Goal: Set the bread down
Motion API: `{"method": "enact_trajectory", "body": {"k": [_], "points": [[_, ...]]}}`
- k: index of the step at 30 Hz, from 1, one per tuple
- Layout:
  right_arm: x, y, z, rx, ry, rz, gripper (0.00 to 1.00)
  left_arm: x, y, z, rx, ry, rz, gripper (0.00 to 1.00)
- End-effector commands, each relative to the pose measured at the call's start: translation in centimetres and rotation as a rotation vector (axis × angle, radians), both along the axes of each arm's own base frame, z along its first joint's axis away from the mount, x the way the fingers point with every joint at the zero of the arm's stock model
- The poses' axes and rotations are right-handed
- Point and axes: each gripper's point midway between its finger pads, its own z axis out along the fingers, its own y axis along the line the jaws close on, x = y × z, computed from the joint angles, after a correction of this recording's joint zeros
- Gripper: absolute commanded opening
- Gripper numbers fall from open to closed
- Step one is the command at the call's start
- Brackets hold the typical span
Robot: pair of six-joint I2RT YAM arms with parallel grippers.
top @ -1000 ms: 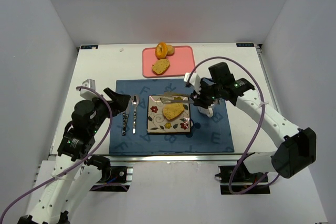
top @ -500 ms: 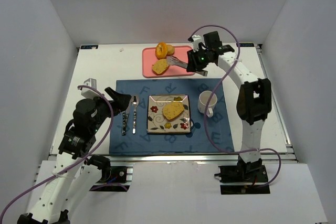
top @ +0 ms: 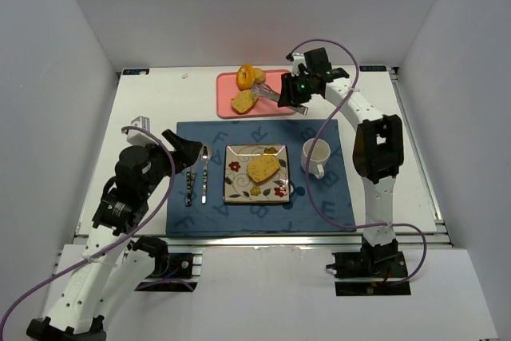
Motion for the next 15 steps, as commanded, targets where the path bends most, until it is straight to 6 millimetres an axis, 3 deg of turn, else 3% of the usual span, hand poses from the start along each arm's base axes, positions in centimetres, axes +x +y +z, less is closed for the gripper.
{"method": "enact_trajectory", "body": {"k": [1,11,15], "points": [[1.7,0.7,1.0,0.042,-0.036,-0.034,0.48,0.3,-0.3,0.7,-0.015,-0.017,-0.010,0.89],[2.5,1.0,-0.8,0.040,-0.013,-0.040,0.49,0.7,-0.5,0.4,-0.018,-0.005,-0.012,0.89],[2.0,1.5,-1.4,0.059,0.013,-0.015,0.43,0.8,-0.6,0.5,-0.019,-0.003,-0.012,0.89]]}}
